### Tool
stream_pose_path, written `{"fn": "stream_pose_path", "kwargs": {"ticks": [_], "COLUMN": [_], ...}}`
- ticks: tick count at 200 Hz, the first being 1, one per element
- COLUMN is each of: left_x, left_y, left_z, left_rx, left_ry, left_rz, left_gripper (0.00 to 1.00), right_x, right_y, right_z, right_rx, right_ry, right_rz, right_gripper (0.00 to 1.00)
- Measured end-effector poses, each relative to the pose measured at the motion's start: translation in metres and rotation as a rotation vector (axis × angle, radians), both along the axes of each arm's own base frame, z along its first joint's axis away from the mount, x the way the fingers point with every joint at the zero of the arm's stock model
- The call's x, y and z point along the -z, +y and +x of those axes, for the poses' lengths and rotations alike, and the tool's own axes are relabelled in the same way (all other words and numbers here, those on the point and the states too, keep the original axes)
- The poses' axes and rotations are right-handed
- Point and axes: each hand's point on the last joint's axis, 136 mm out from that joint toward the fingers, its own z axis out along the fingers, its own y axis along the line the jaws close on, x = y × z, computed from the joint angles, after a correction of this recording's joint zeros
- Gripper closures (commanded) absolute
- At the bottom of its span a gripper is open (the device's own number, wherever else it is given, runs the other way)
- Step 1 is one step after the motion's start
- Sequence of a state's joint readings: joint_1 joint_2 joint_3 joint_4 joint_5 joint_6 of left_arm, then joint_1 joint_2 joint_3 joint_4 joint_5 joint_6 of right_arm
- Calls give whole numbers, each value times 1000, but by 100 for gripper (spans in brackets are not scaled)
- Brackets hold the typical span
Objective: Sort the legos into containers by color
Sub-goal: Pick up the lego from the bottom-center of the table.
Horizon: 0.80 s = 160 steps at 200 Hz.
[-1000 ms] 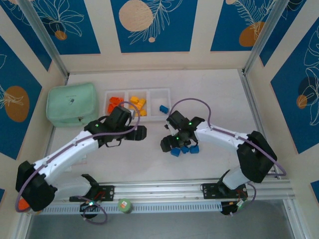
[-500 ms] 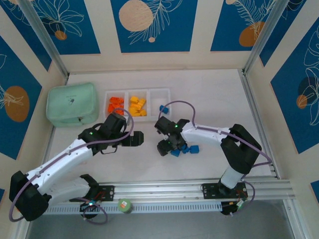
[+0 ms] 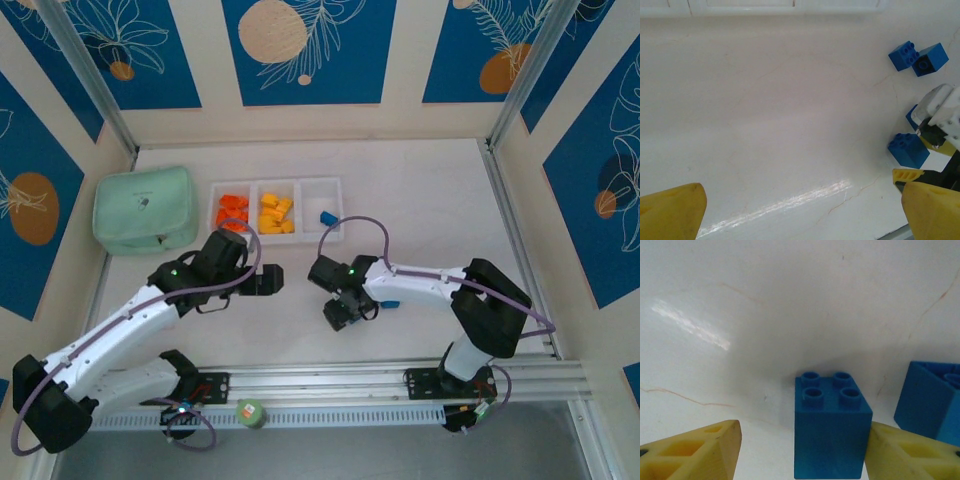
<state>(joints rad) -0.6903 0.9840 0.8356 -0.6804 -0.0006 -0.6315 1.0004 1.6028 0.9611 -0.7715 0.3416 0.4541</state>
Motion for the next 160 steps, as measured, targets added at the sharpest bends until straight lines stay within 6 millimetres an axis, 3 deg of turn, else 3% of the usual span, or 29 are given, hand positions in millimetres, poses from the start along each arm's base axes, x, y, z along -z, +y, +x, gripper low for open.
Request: {"fn": "stream_pose_path", "kwargs": {"ticks": [86, 112, 160], "left_x": [-2, -5, -9], "left_y": [5, 6, 10], "left_z": [-4, -5, -5], "left_rx": [-18, -21, -31], "left_ry": [-3, -12, -33], "left_rz": [-7, -14, -16], "left_gripper": [1, 1, 1], "right_x": [13, 12, -1], "right_y": [-11, -8, -4], "right_z": [3, 5, 8], "right_rx": [79, 84, 87], "right_ry": [-12, -19, -46], "right_rz": [-75, -66, -22], "right_gripper": [59, 68, 74]}}
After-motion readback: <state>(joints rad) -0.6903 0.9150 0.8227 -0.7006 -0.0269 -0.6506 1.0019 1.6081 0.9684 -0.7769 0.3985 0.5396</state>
